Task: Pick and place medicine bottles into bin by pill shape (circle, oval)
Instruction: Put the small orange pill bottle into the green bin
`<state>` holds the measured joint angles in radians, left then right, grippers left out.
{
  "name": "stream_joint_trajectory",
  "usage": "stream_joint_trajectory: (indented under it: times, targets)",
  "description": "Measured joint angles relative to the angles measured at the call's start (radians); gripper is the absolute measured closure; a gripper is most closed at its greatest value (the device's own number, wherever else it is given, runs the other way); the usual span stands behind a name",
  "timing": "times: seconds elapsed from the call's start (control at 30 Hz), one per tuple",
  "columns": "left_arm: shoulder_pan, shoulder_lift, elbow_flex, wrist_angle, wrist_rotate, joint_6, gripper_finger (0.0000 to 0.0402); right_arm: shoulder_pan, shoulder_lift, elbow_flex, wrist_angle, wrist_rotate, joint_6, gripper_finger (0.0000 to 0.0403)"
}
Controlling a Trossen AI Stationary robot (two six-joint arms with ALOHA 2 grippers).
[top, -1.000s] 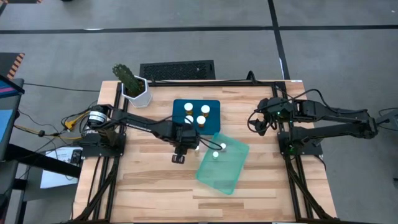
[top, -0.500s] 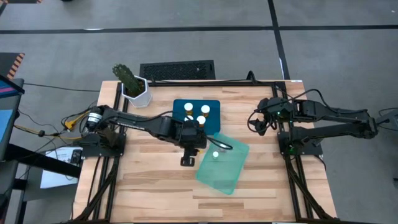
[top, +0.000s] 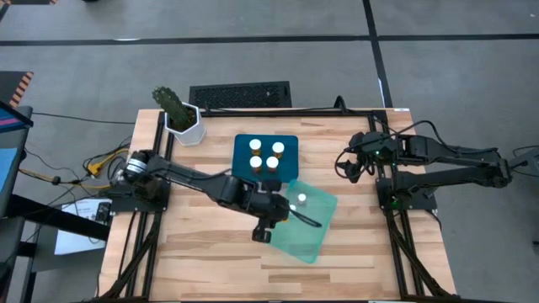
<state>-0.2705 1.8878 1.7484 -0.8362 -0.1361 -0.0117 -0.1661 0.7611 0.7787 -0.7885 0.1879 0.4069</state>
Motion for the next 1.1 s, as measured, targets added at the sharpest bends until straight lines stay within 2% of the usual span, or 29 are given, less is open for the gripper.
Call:
stream_joint_trajectory:
  times: [0.33,0.6,1.1]
  targets:
    - [0.003,0.089,0.002,0.08,-0.008,0.031,0.0283,0.0,0.0,0.0,0.004,0.0,0.004,0.0069]
    - [0.014,0.172,0.006,0.081,0.028,0.064,0.0283,0.0,0.01,0.0,-0.001,0.0,0.004,0.0069]
    - [0.044,0.204,-0.004,0.066,0.023,0.137,0.0283,0.0,0.019,0.0,0.0,0.0,0.003,0.0069]
